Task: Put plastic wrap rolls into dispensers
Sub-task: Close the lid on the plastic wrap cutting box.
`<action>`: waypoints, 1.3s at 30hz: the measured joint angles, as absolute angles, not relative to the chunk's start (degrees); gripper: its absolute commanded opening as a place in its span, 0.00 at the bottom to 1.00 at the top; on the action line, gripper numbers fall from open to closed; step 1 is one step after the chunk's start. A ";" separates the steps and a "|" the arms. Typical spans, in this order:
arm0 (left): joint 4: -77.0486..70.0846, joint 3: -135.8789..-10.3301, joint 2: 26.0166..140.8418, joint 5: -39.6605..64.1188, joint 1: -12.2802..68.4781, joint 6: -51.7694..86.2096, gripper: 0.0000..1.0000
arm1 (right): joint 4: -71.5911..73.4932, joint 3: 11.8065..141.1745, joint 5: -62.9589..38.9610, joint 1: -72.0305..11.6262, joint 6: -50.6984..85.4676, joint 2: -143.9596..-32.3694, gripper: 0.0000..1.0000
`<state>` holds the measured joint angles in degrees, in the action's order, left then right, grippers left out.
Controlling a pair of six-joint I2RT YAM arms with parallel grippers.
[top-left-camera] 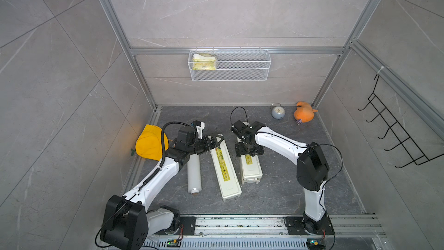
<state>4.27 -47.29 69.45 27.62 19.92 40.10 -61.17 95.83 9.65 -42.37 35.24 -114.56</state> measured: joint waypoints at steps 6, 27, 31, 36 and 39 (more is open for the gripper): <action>4.29 -47.29 69.45 27.64 19.84 40.10 0.98 | -57.93 93.30 8.56 -42.37 36.36 -114.50 0.95; 3.68 -47.59 71.77 29.15 19.88 41.58 0.97 | -55.37 89.89 5.85 -42.00 35.64 -113.16 0.99; 3.68 -51.09 77.65 29.15 20.95 42.65 0.90 | -53.84 88.18 5.15 -41.93 35.29 -112.38 0.99; 4.95 -59.29 85.65 29.08 23.64 43.57 0.75 | -51.03 85.36 3.77 -41.47 34.89 -110.78 0.99; 5.54 -63.16 89.95 29.08 24.67 44.18 0.70 | -49.69 84.27 2.83 -41.04 34.54 -110.17 0.99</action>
